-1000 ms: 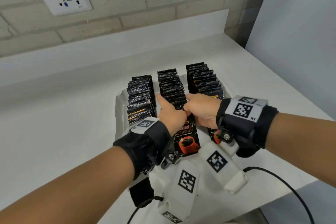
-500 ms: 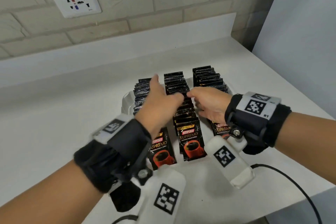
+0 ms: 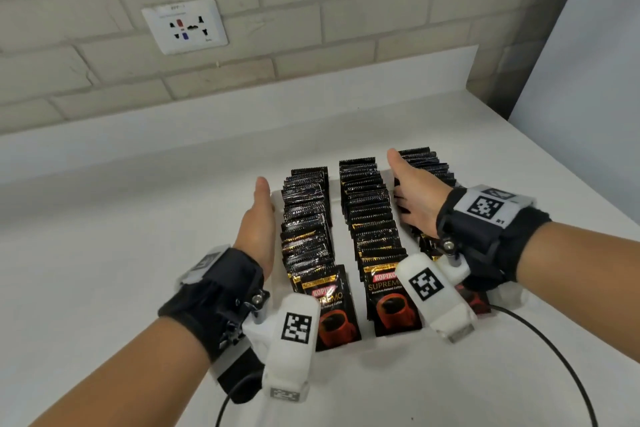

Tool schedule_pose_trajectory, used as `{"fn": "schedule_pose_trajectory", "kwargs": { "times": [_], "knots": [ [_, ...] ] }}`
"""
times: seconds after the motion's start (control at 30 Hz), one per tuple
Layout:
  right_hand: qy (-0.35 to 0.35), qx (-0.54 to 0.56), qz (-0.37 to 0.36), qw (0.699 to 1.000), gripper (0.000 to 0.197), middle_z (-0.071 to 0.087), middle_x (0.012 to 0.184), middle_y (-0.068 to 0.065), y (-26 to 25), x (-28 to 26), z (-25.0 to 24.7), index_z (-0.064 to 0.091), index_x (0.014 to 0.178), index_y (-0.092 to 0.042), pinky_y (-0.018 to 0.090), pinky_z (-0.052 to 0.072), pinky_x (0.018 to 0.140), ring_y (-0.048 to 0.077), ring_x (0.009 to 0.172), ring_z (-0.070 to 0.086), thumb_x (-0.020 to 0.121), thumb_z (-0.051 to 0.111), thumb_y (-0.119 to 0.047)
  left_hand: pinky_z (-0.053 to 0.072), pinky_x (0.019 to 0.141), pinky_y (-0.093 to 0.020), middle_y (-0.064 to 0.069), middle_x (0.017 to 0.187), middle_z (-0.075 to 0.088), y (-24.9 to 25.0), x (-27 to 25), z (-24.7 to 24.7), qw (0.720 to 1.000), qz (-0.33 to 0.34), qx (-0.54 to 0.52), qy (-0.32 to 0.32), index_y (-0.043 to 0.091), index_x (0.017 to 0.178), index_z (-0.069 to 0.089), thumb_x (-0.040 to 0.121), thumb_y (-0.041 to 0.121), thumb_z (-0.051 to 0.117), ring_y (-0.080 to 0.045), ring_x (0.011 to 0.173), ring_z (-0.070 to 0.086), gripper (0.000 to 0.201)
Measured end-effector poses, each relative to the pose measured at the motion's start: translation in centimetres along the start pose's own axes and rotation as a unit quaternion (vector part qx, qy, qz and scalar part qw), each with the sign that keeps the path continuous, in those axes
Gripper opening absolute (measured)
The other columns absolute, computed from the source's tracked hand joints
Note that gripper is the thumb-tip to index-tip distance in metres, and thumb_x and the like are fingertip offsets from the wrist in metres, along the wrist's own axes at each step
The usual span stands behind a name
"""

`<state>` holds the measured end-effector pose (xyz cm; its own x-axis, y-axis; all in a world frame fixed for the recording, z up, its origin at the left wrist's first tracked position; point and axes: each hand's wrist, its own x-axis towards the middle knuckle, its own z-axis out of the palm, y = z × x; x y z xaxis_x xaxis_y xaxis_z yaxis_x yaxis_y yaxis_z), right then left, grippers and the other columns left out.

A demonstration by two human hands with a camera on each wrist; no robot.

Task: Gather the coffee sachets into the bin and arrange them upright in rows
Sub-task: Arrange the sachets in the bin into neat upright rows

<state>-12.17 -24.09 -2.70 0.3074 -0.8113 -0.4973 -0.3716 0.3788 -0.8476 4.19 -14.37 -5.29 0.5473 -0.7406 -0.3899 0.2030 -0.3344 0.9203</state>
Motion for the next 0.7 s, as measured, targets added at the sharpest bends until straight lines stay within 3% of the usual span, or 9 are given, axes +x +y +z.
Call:
{"fn": "schedule_pose_trajectory", "kwargs": {
  "times": [0.1,0.13,0.2,0.27,0.37,0.6,0.7],
  "knots": [
    [0.005,-0.021,-0.003,1.000,0.082,0.045,0.139,0.013,-0.2,1.0,0.3,0.029,0.143,-0.008,0.045,0.036,0.106,0.029,0.123,0.047,0.087,0.024,-0.068,0.036,0.095,-0.031,-0.002,0.104,0.064,-0.6,0.4,0.1,1.000,0.017,-0.011,-0.012,0.013,0.128,0.049,0.098,0.053,0.020,-0.013,0.092,0.058,0.058],
    [0.002,-0.024,0.001,1.000,0.085,0.047,0.137,0.013,-0.2,1.4,0.4,0.031,0.142,-0.008,0.046,0.036,0.106,0.029,0.123,0.048,0.085,0.024,-0.071,0.037,0.094,-0.031,0.001,0.095,0.066,-0.8,0.5,0.2,1.000,0.016,-0.015,-0.016,0.019,0.113,0.055,0.098,0.055,0.018,-0.012,0.087,0.059,0.054],
    [-0.004,-0.024,0.009,1.000,0.086,0.040,0.143,0.014,-0.4,1.6,0.7,0.027,0.143,-0.008,0.047,0.031,0.109,0.030,0.129,0.041,0.085,0.024,-0.071,0.042,0.095,-0.035,0.001,0.084,0.072,-1.3,0.8,0.0,0.999,0.009,-0.021,-0.036,0.017,0.087,0.065,0.096,0.058,0.016,-0.015,0.088,0.064,0.065],
    [-0.006,-0.012,0.014,1.000,0.082,0.026,0.151,0.011,-0.8,1.6,1.1,0.019,0.146,-0.010,0.048,0.024,0.112,0.030,0.137,0.028,0.088,0.023,-0.067,0.049,0.082,-0.034,-0.003,0.080,0.074,-1.3,0.6,0.2,0.997,0.001,-0.041,-0.071,0.021,0.077,0.071,0.096,0.059,0.014,-0.018,0.082,0.069,0.071],
    [-0.005,-0.004,0.014,1.000,0.078,0.018,0.154,0.009,-0.9,2.0,1.1,0.014,0.147,-0.011,0.046,0.020,0.111,0.029,0.140,0.020,0.090,0.023,-0.064,0.052,0.066,-0.028,-0.005,0.083,0.073,-1.1,0.5,0.7,0.991,-0.002,-0.058,-0.117,0.021,0.088,0.068,0.096,0.058,0.009,-0.017,0.074,0.070,0.069],
    [-0.011,0.016,0.011,1.000,0.077,0.019,0.154,0.010,-0.5,3.0,1.3,0.013,0.147,-0.010,0.046,0.015,0.115,0.026,0.141,0.017,0.092,0.026,-0.061,0.048,0.089,-0.045,-0.024,0.114,0.060,-1.1,0.3,1.0,0.986,0.013,-0.080,-0.144,0.014,0.109,0.061,0.095,0.060,0.008,-0.037,0.102,0.058,0.071],
    [-0.018,0.004,0.006,1.000,0.076,0.016,0.154,0.009,-0.4,3.0,1.3,0.011,0.147,-0.010,0.045,0.015,0.114,0.025,0.142,0.016,0.092,0.024,-0.061,0.044,0.098,-0.050,-0.025,0.121,0.060,-1.4,0.3,1.1,0.986,0.022,-0.088,-0.140,0.013,0.117,0.060,0.094,0.060,0.009,-0.040,0.113,0.057,0.073]
  ]
}}
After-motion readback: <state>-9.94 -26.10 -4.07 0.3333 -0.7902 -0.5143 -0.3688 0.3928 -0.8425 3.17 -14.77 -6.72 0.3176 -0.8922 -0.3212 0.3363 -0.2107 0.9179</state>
